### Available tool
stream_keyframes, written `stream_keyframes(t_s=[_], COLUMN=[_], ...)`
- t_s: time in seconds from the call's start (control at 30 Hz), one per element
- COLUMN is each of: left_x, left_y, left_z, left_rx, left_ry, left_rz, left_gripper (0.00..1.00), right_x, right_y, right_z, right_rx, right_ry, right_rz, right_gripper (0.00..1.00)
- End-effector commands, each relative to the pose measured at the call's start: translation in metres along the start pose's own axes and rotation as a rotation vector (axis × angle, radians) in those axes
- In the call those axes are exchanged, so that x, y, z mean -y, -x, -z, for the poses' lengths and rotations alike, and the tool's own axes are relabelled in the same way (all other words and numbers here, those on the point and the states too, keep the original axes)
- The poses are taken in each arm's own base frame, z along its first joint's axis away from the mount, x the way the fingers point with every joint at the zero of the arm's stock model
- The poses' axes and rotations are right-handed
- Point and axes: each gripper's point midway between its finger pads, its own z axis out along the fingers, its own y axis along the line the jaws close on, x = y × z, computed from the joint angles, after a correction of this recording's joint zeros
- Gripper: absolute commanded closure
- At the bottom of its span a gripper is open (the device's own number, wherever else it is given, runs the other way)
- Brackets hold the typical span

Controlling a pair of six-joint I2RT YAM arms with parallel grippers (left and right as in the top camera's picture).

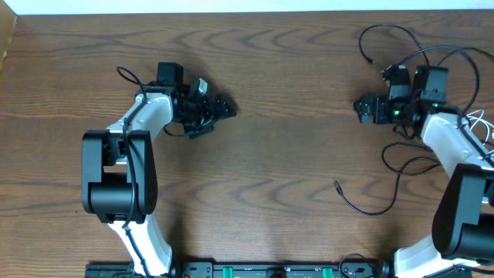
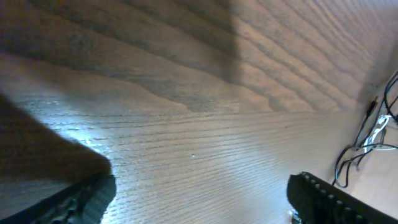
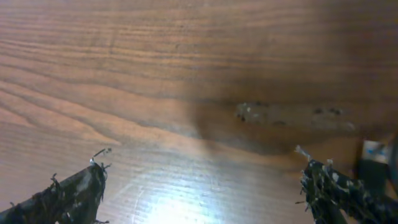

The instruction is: Untangle cables

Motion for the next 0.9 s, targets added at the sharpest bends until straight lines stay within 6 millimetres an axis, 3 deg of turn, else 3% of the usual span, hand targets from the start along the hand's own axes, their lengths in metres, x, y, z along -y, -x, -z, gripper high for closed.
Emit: stream_keyframes(t_s=[0.0,0.43,0.87], left_x=[-0.067,-0.067,-0.067], left_y=[-0.020,-0.020,-0.020], left_z=[-0.024,-0.024,-0.024], left_rx=[-0.050,-0.050,-0.050], left_ry=[0.223,0.223,0.223], left_rz=[0.085,0.085,0.085], left_gripper=[0.02,0.02,0.02], right_x=[-0.012,-0.008,-0.008], right_y=[-0.020,-0.041,-0.043], right_z=[-0.015,-0.029,-0.030], right_rx=[-0.005,0.079,0.070], right_ry=[0.026,-0.025,-0.023], right_rz=[0.045,0.092,0.089], right_gripper=[0.01,0.01,0.01])
